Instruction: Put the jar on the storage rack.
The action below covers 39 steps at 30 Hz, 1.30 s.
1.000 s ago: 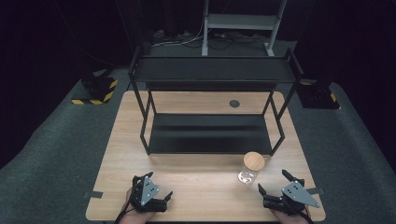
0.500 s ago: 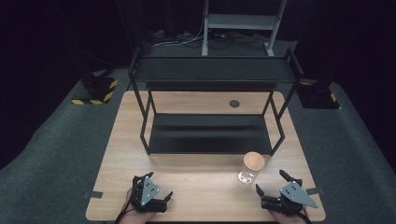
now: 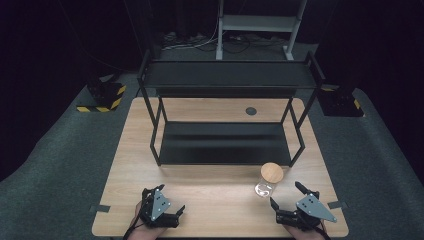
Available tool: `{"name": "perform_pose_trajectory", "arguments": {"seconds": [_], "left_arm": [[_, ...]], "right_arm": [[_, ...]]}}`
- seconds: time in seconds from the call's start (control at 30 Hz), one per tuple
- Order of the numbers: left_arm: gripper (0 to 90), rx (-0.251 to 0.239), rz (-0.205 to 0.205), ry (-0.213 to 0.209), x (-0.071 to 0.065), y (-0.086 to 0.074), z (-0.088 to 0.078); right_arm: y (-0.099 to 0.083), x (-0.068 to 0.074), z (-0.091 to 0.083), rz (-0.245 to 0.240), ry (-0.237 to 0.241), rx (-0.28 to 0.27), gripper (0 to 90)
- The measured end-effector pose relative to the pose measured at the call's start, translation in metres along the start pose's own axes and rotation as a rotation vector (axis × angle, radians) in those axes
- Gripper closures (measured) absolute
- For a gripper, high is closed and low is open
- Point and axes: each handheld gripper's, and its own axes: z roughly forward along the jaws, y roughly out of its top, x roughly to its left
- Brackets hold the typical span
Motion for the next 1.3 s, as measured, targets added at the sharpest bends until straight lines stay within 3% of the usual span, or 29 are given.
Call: {"name": "perform_pose_trajectory", "arguments": {"seconds": [1.3], "left_arm": [[1.4, -0.003, -0.002, -0.004, 0.001, 0.0, 0.0]], "right_arm": [[0.005, 0.012, 0.016, 0.032, 0.006, -0.016, 0.0]]}}
